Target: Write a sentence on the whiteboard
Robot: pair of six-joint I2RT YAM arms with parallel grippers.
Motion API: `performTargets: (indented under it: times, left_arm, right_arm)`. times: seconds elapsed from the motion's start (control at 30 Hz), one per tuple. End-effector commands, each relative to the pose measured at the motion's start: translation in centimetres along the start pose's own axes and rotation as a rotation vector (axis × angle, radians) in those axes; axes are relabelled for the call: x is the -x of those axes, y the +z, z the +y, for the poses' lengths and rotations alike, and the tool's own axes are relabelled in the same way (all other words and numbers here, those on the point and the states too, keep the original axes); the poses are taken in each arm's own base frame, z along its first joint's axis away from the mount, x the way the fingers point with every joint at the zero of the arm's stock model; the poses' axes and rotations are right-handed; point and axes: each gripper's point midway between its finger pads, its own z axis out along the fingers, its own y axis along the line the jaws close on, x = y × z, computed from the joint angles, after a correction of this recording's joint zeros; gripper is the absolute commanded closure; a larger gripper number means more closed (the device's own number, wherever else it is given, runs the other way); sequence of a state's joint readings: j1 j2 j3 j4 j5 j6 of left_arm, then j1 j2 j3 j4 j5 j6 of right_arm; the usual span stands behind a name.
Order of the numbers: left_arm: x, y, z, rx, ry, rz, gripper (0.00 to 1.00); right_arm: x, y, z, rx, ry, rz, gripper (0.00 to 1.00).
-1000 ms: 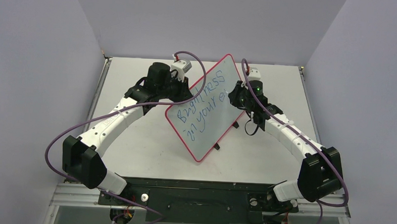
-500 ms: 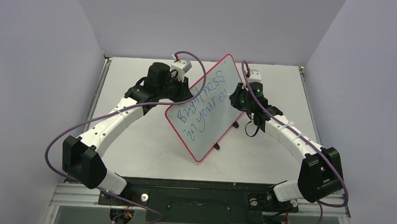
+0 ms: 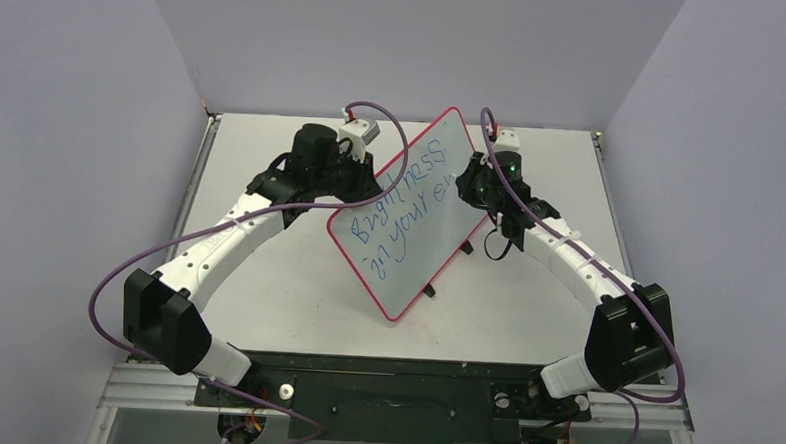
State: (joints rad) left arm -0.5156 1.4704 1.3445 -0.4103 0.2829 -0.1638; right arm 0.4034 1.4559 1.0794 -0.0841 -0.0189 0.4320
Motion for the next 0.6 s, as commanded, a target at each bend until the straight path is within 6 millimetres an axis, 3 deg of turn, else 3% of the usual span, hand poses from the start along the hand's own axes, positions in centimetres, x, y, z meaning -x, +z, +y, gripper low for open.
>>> performTargets:
  times: [0.0,0.3,0.57]
  left_arm:
    - [2.2,-1.2,1.2,0.075,0.130,-0.079,1.00]
    - [2.2,-1.2,1.1,0.074,0.130,-0.079,1.00]
    - [2.2,-1.2,1.1,0.074,0.131,-0.080,1.00]
  right_arm:
    - [2.5,0.3,1.4,0.039,0.015,-0.053,1.00]
    - [2.6,0.2,1.9,0.060,0.020,-0.053,1.00]
    - [0.8,0.1,1.4,0.059,0.020,-0.020,1.00]
